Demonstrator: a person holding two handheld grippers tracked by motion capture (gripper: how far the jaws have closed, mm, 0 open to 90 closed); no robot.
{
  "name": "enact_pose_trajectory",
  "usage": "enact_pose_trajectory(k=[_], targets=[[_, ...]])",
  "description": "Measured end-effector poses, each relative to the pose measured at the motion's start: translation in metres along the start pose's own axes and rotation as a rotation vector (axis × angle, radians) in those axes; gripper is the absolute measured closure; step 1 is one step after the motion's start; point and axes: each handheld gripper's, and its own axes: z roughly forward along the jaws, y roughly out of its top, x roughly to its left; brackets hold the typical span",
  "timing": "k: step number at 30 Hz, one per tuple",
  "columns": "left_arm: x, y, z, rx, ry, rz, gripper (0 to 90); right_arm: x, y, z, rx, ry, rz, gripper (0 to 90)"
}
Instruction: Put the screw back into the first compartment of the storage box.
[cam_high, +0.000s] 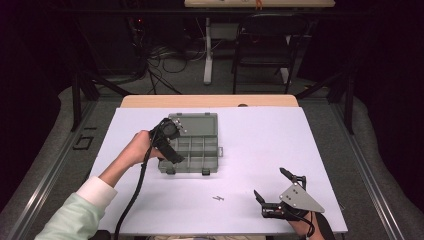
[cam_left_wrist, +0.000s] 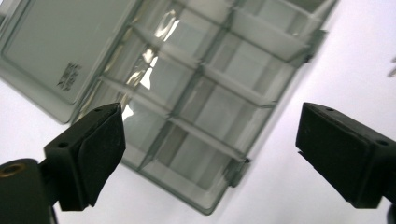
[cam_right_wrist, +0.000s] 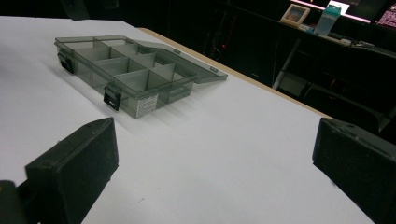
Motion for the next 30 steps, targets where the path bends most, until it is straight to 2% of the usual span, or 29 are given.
enact_pose_trajectory(k=[4,7,9,14,19,22,30], targets=[[-0.014,0.002,0.002,-0.009,-0.009,0.041,3.4,0.0,0.0,0.0,0.001,0.0,-0.002,0.0],[-0.022,0.002,0.004,-0.022,0.001,0.055,1.3,0.0,0.0,0.0,0.0,0.0,0.0,0.0],[-0.03,0.003,0.006,-0.026,-0.001,0.081,0.5,0.0,0.0,0.0,0.0,0.001,-0.001,0.0],[-0.049,0.004,0.011,-0.069,-0.011,0.116,0.1,0.0,0.0,0.0,0.003,0.0,0.0,0.0],[-0.064,0.006,0.015,-0.078,-0.025,0.154,0.0,0.0,0.0,0.0,0.003,0.0,0.0,0.0],[-0.072,0.008,0.019,-0.08,-0.041,0.178,0.0,0.0,0.0,0.0,0.003,0.003,0.0,0.0],[-0.084,0.011,0.026,-0.104,-0.08,0.207,0.0,0.0,0.0,0.0,0.004,-0.001,-0.002,0.0]])
